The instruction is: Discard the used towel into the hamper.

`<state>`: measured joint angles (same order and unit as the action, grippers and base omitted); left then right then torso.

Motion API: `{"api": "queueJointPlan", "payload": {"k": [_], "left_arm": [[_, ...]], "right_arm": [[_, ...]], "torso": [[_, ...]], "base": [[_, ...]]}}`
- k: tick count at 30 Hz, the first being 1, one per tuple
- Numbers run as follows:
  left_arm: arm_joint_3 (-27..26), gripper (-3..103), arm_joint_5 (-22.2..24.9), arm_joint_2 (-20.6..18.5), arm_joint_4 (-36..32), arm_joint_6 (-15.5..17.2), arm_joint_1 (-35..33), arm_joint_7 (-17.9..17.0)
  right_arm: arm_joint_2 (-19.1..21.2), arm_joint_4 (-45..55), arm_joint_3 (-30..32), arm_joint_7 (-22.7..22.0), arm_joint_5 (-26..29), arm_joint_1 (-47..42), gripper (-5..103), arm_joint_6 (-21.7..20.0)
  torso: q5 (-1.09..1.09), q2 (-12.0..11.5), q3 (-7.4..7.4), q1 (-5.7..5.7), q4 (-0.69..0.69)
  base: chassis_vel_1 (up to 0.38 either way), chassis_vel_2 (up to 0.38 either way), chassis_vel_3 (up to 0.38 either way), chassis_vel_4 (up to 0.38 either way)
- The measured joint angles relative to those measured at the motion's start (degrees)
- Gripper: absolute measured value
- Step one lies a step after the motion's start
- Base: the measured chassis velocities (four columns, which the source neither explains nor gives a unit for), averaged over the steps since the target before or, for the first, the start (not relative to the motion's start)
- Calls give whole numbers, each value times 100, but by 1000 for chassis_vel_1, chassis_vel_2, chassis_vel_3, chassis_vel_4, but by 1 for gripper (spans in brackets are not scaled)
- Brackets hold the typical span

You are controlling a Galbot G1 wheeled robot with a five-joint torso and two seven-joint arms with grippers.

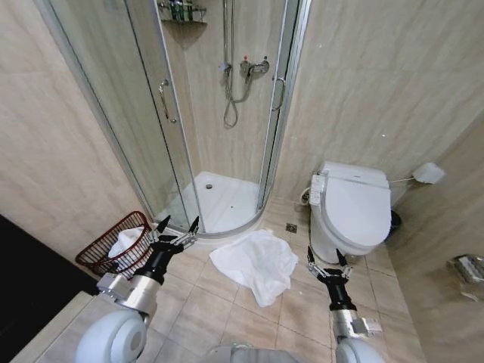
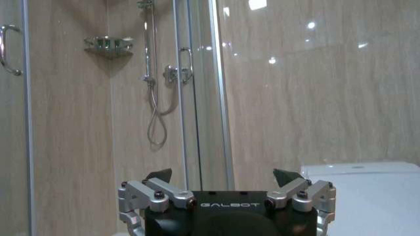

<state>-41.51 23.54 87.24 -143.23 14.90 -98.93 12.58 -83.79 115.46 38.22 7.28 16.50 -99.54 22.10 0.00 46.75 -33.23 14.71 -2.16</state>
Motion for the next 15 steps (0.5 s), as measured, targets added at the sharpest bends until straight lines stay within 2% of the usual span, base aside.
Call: {"api": "queueJointPlan", "payload": {"k": [8,15], "left_arm": [[0,100,0,0,0,0,0,0],[0,100,0,0,0,0,0,0]], "right_arm": [[-46,72,46,7,33,-88,100,-80],[-20,-7,50,-171,168,6,100,-378]], "torso": [[0,-194,105,-85,1],[0,-370,208,-158,0]], "base": [[0,0,0,0],[0,0,0,0]]}}
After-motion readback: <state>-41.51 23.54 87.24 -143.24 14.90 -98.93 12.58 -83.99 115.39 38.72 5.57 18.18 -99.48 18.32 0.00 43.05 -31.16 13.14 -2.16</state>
